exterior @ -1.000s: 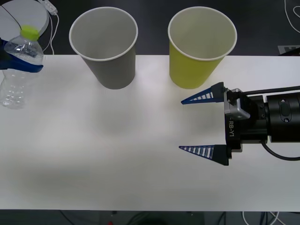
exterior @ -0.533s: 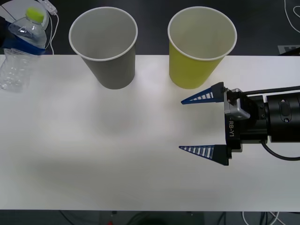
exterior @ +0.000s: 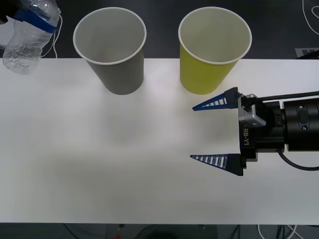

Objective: Put the can into the green bin and the plastic bottle into the gray bin

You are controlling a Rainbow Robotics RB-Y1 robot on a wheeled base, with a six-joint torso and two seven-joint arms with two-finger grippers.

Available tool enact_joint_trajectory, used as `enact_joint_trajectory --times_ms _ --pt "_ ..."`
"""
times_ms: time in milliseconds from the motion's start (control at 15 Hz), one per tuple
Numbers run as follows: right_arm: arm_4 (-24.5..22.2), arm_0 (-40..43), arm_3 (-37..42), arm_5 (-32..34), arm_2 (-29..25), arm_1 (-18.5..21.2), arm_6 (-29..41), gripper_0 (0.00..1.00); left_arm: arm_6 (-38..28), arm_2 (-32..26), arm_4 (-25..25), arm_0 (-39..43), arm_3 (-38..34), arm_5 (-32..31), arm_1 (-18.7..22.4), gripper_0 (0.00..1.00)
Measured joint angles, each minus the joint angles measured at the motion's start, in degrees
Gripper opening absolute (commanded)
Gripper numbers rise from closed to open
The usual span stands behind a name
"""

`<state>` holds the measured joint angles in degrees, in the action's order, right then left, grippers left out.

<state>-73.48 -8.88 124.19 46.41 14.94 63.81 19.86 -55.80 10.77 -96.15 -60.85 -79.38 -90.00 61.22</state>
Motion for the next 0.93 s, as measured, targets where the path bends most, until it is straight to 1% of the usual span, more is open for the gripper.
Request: enact_joint_trajectory --times_ms 200,333,467,667,800,933 --pt "0.0 0.0 0.0 0.0 0.0 0.0 0.0 1.00 -0.4 0.0 -6.1 -3.4 0.8 0.0 -4.2 0.00" --pt "0.0 0.0 0.0 0.0 0.0 0.0 0.0 1.00 -1.0 0.1 -9.2 -4.8 1.1 0.0 -6.9 0.00" --pt "0.0 0.0 0.0 0.0 0.0 0.0 0.0 1.00 -1.6 0.1 -10.4 -6.2 2.6 0.0 -9.3 0.00" --pt "0.0 0.0 0.0 0.0 0.0 0.0 0.0 1.00 -1.4 0.4 -11.3 -9.4 7.7 0.0 -13.2 0.00" --pt "0.0 0.0 0.0 0.0 0.0 0.0 0.0 1.00 -1.4 2.6 -13.5 -12.6 10.4 0.0 -15.2 0.00" --pt "0.0 0.0 0.0 0.0 0.0 0.0 0.0 1.00 -1.5 5.2 -14.8 -17.1 14.5 0.0 -17.0 0.00"
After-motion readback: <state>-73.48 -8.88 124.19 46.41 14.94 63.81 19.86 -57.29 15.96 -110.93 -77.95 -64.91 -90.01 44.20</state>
